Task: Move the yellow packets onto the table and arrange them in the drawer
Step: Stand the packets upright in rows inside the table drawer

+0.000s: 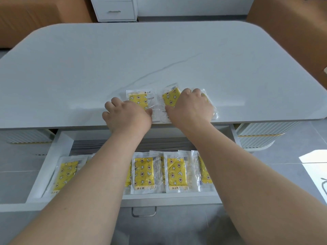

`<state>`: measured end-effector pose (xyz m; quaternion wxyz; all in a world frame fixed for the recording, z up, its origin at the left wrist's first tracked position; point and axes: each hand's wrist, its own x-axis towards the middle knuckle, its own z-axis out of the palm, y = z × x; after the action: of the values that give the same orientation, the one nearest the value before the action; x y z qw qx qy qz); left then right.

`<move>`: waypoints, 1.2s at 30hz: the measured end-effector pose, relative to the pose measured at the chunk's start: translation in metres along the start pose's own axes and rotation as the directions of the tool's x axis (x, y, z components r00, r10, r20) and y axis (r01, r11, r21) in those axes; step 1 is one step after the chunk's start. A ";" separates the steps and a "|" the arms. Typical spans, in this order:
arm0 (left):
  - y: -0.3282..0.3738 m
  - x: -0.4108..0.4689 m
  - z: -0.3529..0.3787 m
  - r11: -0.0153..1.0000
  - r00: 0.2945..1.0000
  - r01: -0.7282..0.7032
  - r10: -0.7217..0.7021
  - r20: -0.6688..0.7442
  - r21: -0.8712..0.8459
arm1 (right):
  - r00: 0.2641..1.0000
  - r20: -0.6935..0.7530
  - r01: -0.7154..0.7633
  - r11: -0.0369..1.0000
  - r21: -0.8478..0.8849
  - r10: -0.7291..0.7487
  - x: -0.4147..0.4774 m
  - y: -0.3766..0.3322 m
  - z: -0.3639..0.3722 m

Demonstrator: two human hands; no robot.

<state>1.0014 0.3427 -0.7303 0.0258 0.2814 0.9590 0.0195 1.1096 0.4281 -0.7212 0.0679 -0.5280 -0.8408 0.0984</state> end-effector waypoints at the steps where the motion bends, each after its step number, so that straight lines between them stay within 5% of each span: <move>1: -0.001 0.000 -0.001 0.999 1.000 -0.003 0.002 -0.011 -0.037 | 1.000 0.023 -0.019 0.998 0.067 0.017 0.000 -0.001 0.000; 8: -0.008 -0.003 -0.006 0.925 0.997 -0.018 -0.011 -0.073 -0.379 | 0.994 0.049 -0.106 0.810 0.577 0.095 0.002 -0.002 -0.011; 15: -0.038 -0.005 -0.014 0.595 0.999 0.037 -0.002 0.045 -0.803 | 0.985 0.144 -0.172 0.424 0.889 0.098 -0.015 -0.012 -0.024; 20: -0.069 -0.013 -0.034 0.374 0.985 0.167 -0.028 0.169 -0.912 | 0.972 0.234 -0.224 0.311 0.924 0.007 -0.034 -0.024 -0.022; 23: -0.095 -0.012 -0.037 0.399 0.971 0.218 0.002 0.238 -0.891 | 0.955 0.289 -0.258 0.305 0.917 -0.060 -0.047 -0.030 -0.018; 28: -0.130 -0.011 -0.042 0.612 0.913 0.338 -0.030 0.407 -0.715 | 0.901 0.402 -0.339 0.311 0.888 -0.165 -0.061 -0.041 0.000; 32: -0.154 -0.005 -0.030 0.762 0.808 0.416 -0.059 0.586 -0.496 | 0.845 0.488 -0.386 0.384 0.839 -0.217 -0.069 -0.052 0.013; 36: -0.177 0.002 -0.007 0.806 0.693 0.508 -0.174 0.699 -0.303 | 0.806 0.531 -0.386 0.448 0.806 -0.261 -0.077 -0.060 0.023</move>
<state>0.9040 0.1953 -0.7327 0.4227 0.0656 0.8911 0.1512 1.0856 0.3317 -0.7303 0.0669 -0.3857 -0.6150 0.6845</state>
